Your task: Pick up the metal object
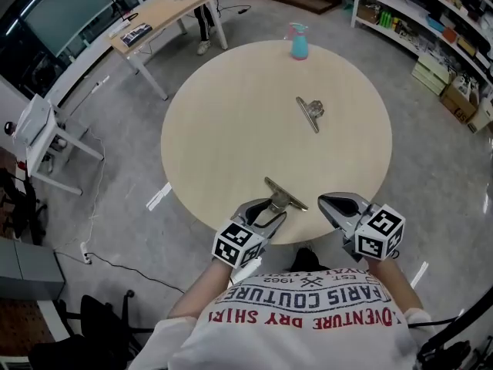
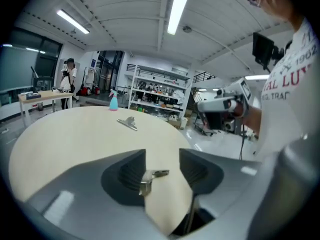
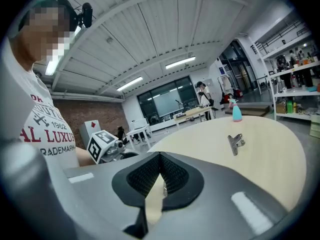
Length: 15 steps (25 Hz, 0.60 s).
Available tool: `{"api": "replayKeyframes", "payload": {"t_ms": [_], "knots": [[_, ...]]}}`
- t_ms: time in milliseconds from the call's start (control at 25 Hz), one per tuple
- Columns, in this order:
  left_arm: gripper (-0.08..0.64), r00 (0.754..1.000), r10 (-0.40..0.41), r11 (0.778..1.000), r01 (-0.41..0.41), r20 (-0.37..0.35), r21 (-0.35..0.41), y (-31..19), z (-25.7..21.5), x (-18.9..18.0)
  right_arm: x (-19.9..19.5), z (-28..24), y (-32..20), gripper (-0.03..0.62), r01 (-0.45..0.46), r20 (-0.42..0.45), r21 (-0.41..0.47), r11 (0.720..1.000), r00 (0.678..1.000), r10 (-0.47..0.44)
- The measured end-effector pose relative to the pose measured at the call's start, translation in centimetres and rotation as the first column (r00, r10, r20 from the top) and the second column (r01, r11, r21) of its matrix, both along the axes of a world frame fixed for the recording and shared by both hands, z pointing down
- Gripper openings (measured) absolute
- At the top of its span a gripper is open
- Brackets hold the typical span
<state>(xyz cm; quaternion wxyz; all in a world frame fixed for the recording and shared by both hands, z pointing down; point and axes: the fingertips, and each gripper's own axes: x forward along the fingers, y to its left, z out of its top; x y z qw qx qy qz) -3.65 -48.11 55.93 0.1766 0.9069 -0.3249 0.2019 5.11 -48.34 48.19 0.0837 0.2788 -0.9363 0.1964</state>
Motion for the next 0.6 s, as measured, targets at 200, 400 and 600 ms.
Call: {"api": "replayKeyframes", "payload": {"t_ms": [200, 400, 600], "knots": [[0.345, 0.965, 0.029, 0.997, -0.010, 0.261, -0.072, -4.0, 10.7, -0.1, 2.1, 0.7, -2.8, 0.002, -0.038, -0.002, -0.017, 0.999, 0.999, 0.038], [0.332, 0.938, 0.059, 0.994, -0.024, 0.342, -0.107, -4.8, 14.1, 0.8, 3.5, 1.5, -3.7, 0.001, -0.053, -0.014, -0.047, 0.997, 0.999, 0.052], [0.291, 0.938, 0.048, 0.995, -0.015, 0.343, -0.098, -4.9, 14.2, 0.7, 3.9, 1.8, -3.8, 0.002, -0.050, -0.020, -0.058, 0.997, 0.999, 0.049]]}}
